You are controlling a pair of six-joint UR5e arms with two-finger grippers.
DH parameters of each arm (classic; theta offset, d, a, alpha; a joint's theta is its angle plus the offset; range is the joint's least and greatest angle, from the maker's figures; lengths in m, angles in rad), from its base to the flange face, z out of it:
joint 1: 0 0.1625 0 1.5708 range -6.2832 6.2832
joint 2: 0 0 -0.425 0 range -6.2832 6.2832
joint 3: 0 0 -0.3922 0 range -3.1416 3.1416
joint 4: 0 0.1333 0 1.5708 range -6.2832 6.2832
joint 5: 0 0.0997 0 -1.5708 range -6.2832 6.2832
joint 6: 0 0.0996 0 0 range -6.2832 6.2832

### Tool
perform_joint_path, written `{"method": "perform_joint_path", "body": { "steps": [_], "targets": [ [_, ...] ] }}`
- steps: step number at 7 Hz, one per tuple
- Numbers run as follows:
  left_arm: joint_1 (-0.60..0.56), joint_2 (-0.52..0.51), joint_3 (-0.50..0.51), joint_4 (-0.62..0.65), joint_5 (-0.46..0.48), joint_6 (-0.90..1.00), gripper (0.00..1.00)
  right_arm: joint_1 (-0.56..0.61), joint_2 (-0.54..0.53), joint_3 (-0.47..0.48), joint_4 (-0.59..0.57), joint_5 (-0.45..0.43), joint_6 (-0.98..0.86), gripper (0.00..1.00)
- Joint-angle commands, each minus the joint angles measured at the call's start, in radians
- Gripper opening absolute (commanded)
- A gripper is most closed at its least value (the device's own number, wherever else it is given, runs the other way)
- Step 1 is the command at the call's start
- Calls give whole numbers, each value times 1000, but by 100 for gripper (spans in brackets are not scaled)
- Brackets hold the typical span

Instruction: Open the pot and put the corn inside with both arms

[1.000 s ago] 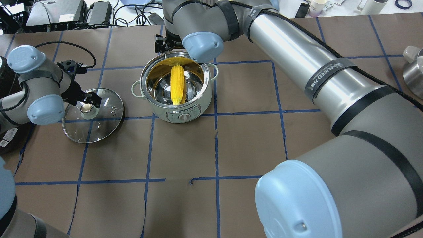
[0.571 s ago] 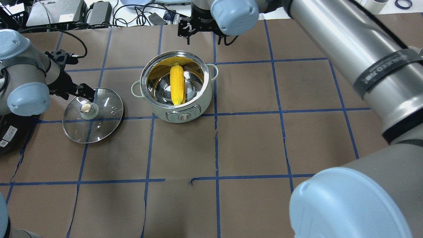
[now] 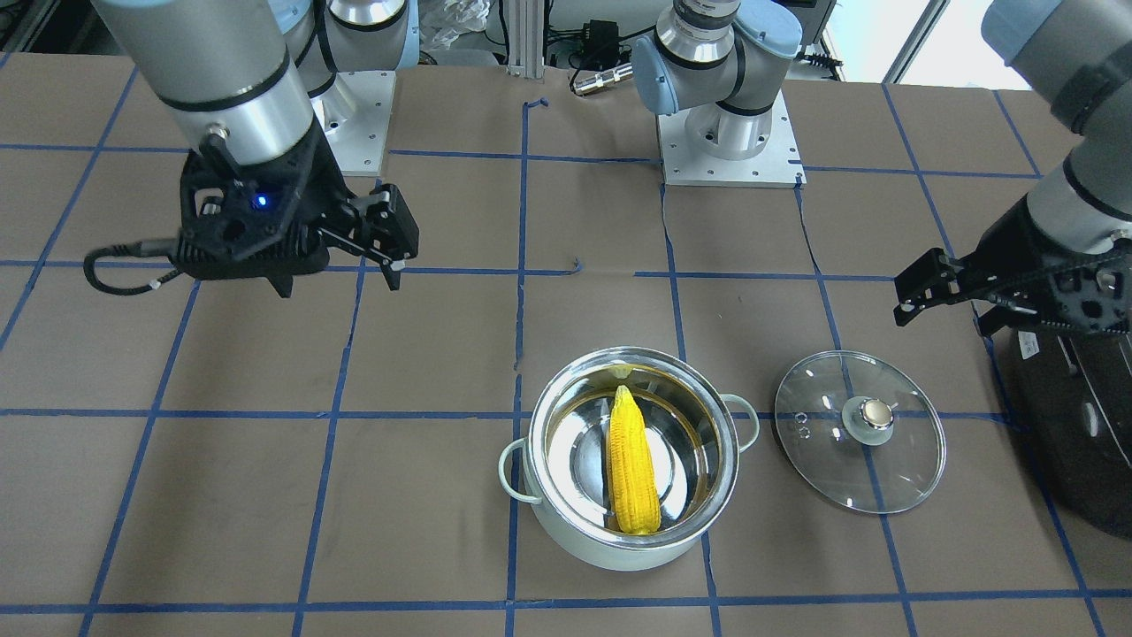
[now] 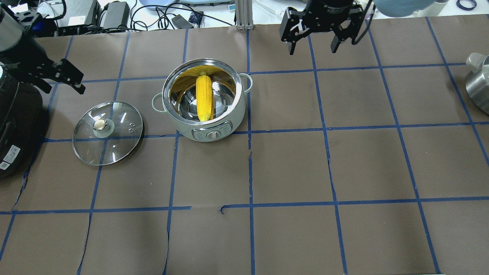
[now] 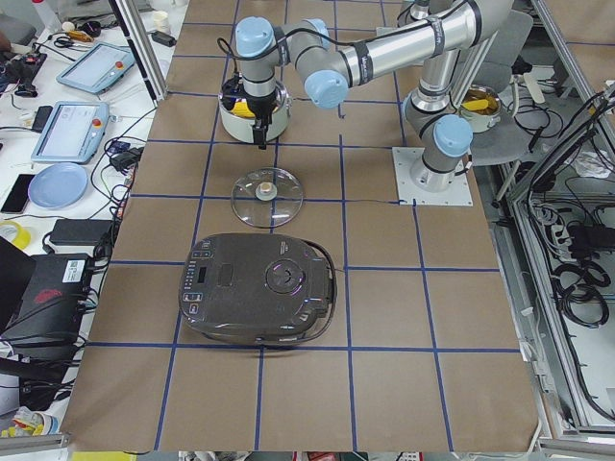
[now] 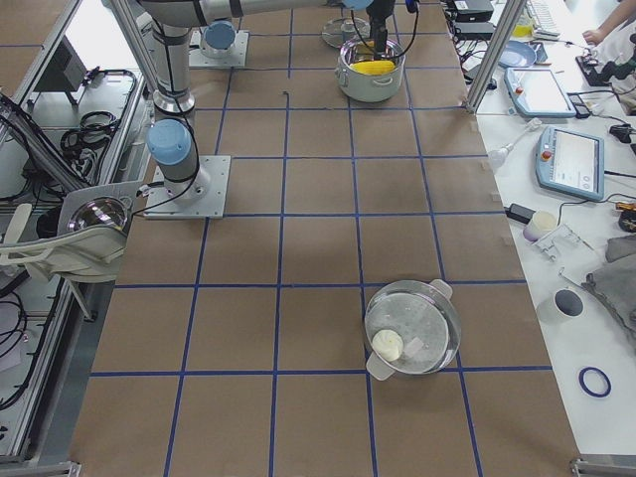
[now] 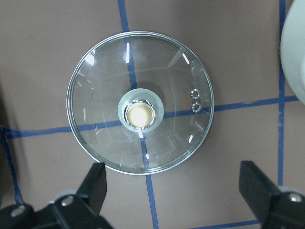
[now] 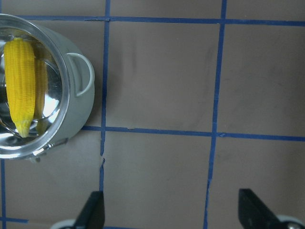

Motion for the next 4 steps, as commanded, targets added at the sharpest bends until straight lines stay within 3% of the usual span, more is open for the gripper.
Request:
{"method": "perform_joint_path", "body": {
  "steps": [1,4],
  "targets": [
    [-1,69,63,-153,9,-75,100,-12,-120,104,-12,-29,-104,97],
    [-71,94,79,-183,22,-268,100,-103,-120,109,-58,-12,-209,100]
  ]
}}
